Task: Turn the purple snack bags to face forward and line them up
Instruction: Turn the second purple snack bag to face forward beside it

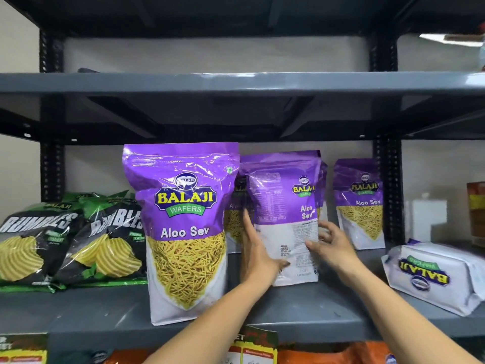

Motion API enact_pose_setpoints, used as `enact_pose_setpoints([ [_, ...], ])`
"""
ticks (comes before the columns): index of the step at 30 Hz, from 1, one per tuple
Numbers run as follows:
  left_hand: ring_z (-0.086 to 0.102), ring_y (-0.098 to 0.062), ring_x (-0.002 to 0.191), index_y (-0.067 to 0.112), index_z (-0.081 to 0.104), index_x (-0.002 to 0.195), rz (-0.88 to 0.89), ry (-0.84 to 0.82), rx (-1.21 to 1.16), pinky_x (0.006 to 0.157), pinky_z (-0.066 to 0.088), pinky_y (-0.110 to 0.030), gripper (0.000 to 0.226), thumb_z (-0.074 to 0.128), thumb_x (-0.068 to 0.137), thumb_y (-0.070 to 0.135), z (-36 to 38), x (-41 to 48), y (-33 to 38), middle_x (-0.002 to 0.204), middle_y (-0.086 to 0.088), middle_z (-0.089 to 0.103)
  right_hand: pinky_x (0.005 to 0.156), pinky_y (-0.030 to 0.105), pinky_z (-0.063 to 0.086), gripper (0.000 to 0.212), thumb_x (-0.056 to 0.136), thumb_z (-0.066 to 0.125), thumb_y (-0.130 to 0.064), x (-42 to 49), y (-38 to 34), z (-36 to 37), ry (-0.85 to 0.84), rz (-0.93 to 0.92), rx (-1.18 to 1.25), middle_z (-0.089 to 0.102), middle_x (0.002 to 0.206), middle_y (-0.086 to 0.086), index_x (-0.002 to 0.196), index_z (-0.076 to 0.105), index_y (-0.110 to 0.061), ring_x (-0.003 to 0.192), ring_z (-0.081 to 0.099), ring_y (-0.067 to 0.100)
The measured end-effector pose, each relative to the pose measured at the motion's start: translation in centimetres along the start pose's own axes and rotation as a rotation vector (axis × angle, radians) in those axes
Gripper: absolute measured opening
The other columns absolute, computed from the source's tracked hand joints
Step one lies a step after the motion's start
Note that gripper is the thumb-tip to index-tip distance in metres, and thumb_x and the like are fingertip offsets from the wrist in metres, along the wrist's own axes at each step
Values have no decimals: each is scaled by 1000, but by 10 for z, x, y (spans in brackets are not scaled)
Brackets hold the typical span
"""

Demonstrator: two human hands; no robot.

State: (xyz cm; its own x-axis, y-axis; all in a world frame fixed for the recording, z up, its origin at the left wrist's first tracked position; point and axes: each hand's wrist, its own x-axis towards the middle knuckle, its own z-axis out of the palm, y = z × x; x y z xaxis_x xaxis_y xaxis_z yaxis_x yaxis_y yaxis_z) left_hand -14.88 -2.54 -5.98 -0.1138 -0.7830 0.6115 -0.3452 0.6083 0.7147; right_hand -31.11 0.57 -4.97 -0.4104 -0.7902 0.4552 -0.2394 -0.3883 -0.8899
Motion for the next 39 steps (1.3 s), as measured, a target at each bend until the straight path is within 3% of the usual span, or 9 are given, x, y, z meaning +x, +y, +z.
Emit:
enact_pose_setpoints([
  [4, 32, -28, 141, 27, -19, 150, -39, -50, 76, 110, 35, -37, 147, 92, 55, 16, -3, -3, 8, 156, -10, 17, 64, 21, 56, 43, 78, 67, 9, 7, 6, -10, -72, 60, 55, 68, 100, 19, 117, 52, 0, 76, 63, 21],
  [9, 34, -26, 132, 24, 21, 147, 60, 214, 139, 108, 35, -39, 98, 78, 68, 33, 3, -23, 21, 140, -5, 31, 97, 39, 39, 46, 88, 50, -53, 31, -1, -18, -76, 241, 366, 64, 105, 11, 113, 57, -15, 100, 57, 25],
  [14, 43, -21, 123, 26, 46, 121, -27, 36, -46, 107, 38, -34, 55, 72, 73, 26, 22, -37, 20, 128, 2, 41, 47, 20, 54, 37, 100, 29, -35, 48, 12, -21, -71, 436, 431, 71, 58, 3, 92, 57, -12, 47, 66, 13],
  [22, 39, -21, 128, 23, 41, 124, -130, -51, -156, 112, 32, -35, 80, 72, 60, 59, 19, -19, 18, 127, -2, 36, 50, 21, 32, 9, 73, 71, -19, 49, 18, -18, -116, 396, 73, 60, 59, 3, 71, 67, -11, 53, 46, 15],
  [25, 39, -18, 127, 22, 41, 122, -191, -48, -203, 113, 31, -34, 105, 57, 36, 79, 14, -12, 23, 127, -1, 39, 49, 23, 33, 24, 74, 74, -37, 40, 16, -21, -220, 475, -25, 57, 60, -1, 73, 59, -18, 52, 46, 15],
  [28, 45, -16, 124, 18, 43, 126, -219, -97, -253, 108, 36, -30, 112, 61, 34, 78, 15, -3, 28, 128, -1, 46, 71, 30, 46, 72, 51, 78, -63, 33, 11, -17, -381, 395, -182, 70, 111, 9, 105, 64, -18, 92, 61, 19],
  [31, 58, -17, 108, 17, 48, 116, -279, -72, -317, 90, 45, -29, 82, 74, 57, 68, 16, 6, 27, 110, 3, 60, 66, 28, 41, 97, 50, 88, -45, 31, 4, -11, -426, 351, -55, 61, 90, 0, 132, 48, -11, 80, 54, 15],
  [34, 58, -17, 95, 20, 41, 109, -336, -62, -344, 80, 42, -28, 61, 67, 73, 63, 11, 13, 17, 96, 7, 60, 94, 29, 33, 108, 60, 87, -22, 35, -1, -10, -420, 257, 52, 56, 124, -5, 149, 27, -19, 116, 49, 16],
  [39, 67, -19, 106, 27, 59, 111, -360, -143, -490, 102, 49, -40, 84, 69, 46, 79, 10, 29, -5, 113, 2, 72, 80, 29, 44, 120, 26, 95, -32, 35, 1, -12, -399, 215, 234, 73, 102, 0, 135, 49, -15, 95, 64, 17],
])
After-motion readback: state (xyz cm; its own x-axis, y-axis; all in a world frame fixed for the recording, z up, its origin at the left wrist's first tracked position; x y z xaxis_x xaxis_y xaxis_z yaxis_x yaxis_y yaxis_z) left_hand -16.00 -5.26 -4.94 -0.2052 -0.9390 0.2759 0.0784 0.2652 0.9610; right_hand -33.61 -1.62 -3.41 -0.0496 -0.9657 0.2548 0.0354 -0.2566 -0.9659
